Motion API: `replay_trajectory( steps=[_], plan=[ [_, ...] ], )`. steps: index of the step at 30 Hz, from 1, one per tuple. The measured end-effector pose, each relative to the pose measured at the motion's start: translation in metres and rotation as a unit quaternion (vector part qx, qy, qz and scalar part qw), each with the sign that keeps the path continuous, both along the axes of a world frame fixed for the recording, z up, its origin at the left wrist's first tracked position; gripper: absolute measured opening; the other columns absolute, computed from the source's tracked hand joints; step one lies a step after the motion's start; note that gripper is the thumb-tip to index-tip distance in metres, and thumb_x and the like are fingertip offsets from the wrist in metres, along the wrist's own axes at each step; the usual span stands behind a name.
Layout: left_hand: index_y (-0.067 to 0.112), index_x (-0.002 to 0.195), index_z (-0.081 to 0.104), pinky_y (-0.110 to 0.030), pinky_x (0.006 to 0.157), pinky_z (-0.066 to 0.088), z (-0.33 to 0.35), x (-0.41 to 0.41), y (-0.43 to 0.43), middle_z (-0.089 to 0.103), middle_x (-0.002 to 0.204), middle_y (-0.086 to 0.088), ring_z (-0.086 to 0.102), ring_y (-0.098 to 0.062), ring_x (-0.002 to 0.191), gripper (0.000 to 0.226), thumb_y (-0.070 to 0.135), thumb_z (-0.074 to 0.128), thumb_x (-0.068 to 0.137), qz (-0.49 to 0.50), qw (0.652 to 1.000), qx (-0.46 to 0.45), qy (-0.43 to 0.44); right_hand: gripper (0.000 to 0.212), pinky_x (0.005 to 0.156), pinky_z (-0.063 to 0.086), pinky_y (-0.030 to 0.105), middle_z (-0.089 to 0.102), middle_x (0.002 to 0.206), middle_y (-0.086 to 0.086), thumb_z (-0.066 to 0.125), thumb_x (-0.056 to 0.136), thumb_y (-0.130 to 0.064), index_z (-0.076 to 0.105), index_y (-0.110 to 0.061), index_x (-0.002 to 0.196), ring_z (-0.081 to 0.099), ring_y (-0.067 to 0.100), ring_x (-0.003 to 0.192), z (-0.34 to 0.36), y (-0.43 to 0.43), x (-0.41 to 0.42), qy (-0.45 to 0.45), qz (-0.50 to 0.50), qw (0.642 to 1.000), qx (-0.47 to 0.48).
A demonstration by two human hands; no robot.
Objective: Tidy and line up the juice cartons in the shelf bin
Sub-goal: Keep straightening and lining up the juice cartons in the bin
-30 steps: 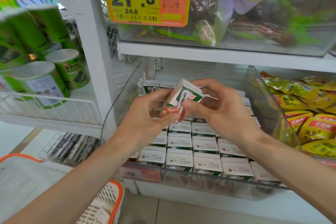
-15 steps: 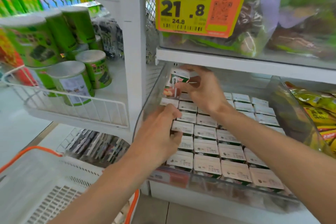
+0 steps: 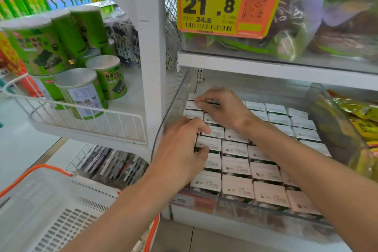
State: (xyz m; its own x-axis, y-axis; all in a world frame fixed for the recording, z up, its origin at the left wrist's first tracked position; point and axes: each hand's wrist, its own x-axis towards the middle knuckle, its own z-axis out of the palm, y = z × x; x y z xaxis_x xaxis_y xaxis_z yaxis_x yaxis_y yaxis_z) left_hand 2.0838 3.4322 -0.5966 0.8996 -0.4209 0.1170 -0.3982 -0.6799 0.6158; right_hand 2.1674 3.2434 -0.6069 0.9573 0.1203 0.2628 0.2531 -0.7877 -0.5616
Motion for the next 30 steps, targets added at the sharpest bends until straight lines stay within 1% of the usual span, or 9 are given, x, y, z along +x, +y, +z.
replay_trajectory(
  steps=[3,5,8,11,17,23,25,27,30],
  plan=[
    [0.036,0.123,0.060,-0.014,0.096,0.030,0.001,0.001,-0.002,0.055,0.132,0.015,0.046,-0.005,0.129,0.030,0.024,0.069,0.097,0.007,1.000,-0.006,-0.002,0.025,0.102,0.043,0.021,0.068,0.115,-0.011,0.070,0.102,-0.019,0.075,-0.027,0.125,0.060,0.007,0.115,0.007,-0.004,0.006,-0.002,-0.009,0.999,0.049],
    [0.036,0.122,0.060,-0.015,0.097,0.031,0.001,0.001,-0.002,0.056,0.131,0.015,0.048,-0.004,0.128,0.029,0.023,0.070,0.097,0.011,1.000,-0.010,-0.001,0.029,0.092,0.042,0.013,0.069,0.121,-0.011,0.072,0.100,-0.019,0.073,-0.027,0.128,0.060,0.005,0.111,0.012,-0.003,0.012,-0.003,-0.021,0.999,0.025],
    [0.037,0.120,0.060,-0.015,0.096,0.032,0.000,0.003,-0.002,0.058,0.128,0.016,0.049,-0.004,0.126,0.029,0.023,0.070,0.097,0.011,1.000,-0.018,0.004,0.031,0.101,0.051,0.029,0.073,0.129,-0.001,0.074,0.099,-0.024,0.073,-0.019,0.129,0.067,0.016,0.114,0.021,0.001,0.023,0.008,-0.022,0.996,-0.087],
    [0.036,0.119,0.061,-0.017,0.099,0.035,0.000,0.003,-0.002,0.059,0.127,0.016,0.050,-0.004,0.126,0.028,0.023,0.071,0.096,0.014,1.000,-0.023,0.004,0.020,0.100,0.053,0.041,0.075,0.123,0.005,0.067,0.103,-0.023,0.076,-0.017,0.119,0.067,0.025,0.115,0.025,0.004,0.030,0.005,-0.024,0.984,-0.177],
    [0.037,0.118,0.062,-0.020,0.102,0.039,-0.001,0.003,-0.002,0.060,0.125,0.016,0.051,-0.004,0.124,0.028,0.023,0.071,0.096,0.020,0.999,-0.031,0.006,0.021,0.095,0.054,0.045,0.076,0.111,0.012,0.069,0.101,-0.025,0.074,-0.006,0.109,0.068,0.030,0.106,0.027,0.005,0.035,0.017,-0.010,0.974,-0.226],
    [0.038,0.116,0.062,-0.021,0.102,0.041,-0.002,0.003,-0.002,0.059,0.120,0.016,0.053,-0.004,0.121,0.028,0.022,0.071,0.095,0.026,0.999,-0.046,0.000,0.028,0.096,0.051,0.043,0.073,0.116,0.014,0.071,0.101,-0.024,0.072,-0.003,0.118,0.066,0.031,0.109,0.030,0.006,0.034,0.020,0.000,0.973,-0.230],
    [0.038,0.118,0.061,-0.018,0.099,0.039,-0.002,0.003,-0.003,0.059,0.120,0.016,0.052,-0.003,0.120,0.029,0.021,0.070,0.096,0.027,0.999,-0.046,-0.002,0.025,0.093,0.048,0.043,0.071,0.109,0.020,0.067,0.103,-0.019,0.069,0.006,0.102,0.063,0.035,0.108,0.028,0.007,0.034,0.026,0.009,0.972,-0.233],
    [0.038,0.121,0.060,-0.016,0.098,0.037,-0.003,0.002,-0.003,0.059,0.121,0.016,0.052,-0.003,0.120,0.032,0.021,0.070,0.096,0.026,0.999,-0.044,-0.004,0.024,0.094,0.045,0.043,0.068,0.108,0.022,0.063,0.105,-0.015,0.066,0.004,0.092,0.058,0.037,0.111,0.026,0.008,0.034,0.034,0.013,0.971,-0.235],
    [0.037,0.127,0.059,-0.012,0.097,0.034,-0.005,0.002,-0.002,0.058,0.122,0.015,0.050,-0.002,0.121,0.036,0.022,0.069,0.096,0.024,0.999,-0.039,-0.012,0.023,0.109,0.039,0.041,0.061,0.129,0.014,0.059,0.107,-0.018,0.069,-0.006,0.125,0.048,0.032,0.127,0.027,0.008,0.033,0.036,0.025,0.971,-0.236]
  ],
)
